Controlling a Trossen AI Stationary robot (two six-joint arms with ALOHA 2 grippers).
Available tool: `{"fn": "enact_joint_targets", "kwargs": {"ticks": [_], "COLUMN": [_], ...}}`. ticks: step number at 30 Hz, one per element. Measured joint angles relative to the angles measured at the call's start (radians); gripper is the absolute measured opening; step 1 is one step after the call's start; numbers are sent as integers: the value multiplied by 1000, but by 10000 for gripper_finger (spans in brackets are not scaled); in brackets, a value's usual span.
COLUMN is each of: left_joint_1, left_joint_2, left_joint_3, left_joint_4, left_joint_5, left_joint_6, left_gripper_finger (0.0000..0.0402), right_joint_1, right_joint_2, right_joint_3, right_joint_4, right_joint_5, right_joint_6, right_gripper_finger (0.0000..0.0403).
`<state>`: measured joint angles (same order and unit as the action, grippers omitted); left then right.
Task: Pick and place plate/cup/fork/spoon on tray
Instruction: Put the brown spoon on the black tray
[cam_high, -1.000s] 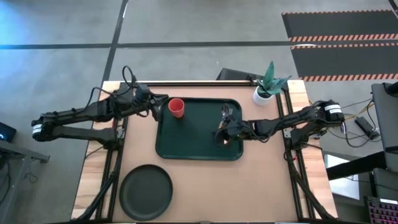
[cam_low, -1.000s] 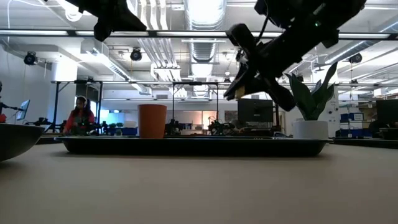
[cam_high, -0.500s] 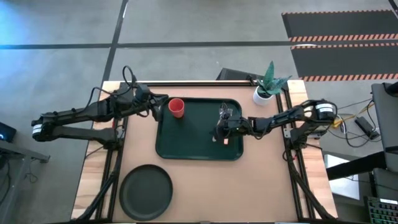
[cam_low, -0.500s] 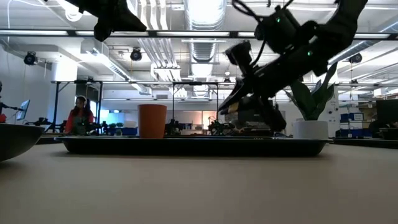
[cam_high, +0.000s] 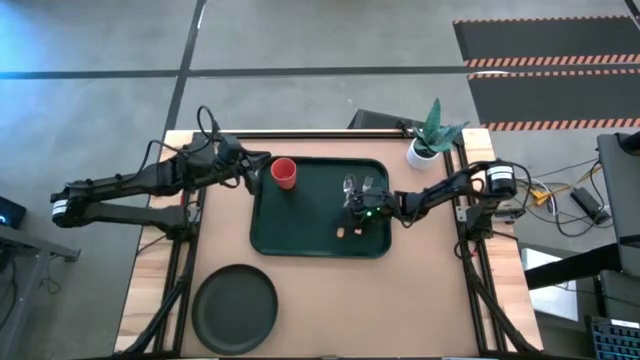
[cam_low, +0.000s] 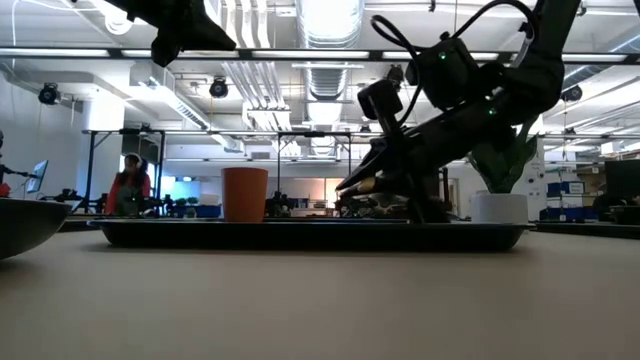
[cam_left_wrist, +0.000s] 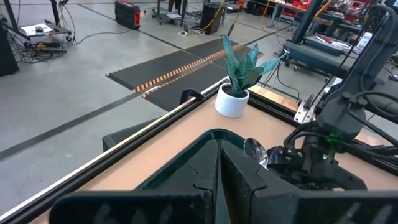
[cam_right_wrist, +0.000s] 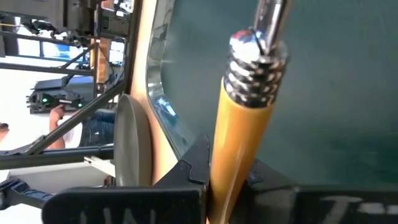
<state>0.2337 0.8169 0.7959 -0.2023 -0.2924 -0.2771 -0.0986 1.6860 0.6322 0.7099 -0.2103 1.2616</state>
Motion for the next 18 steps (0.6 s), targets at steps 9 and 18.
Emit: {"fn": "enact_joint_targets", "kwargs": {"ticks": [9,18], "left_joint_1": [0,0], "left_joint_2": [0,0], "left_joint_3": [0,0], "left_joint_4": [0,1], "left_joint_5": [0,0], "left_joint_6": [0,0], "left_gripper_finger": [0,0], "right_joint_1": [0,0], "right_joint_2": [-53,-50], "right_joint_3": [-3,-3], "right_joint_4": [-125,-142], "right_joint_5": [1,0], "right_joint_6": [-4,-5], "right_gripper_finger": [9,10]}}
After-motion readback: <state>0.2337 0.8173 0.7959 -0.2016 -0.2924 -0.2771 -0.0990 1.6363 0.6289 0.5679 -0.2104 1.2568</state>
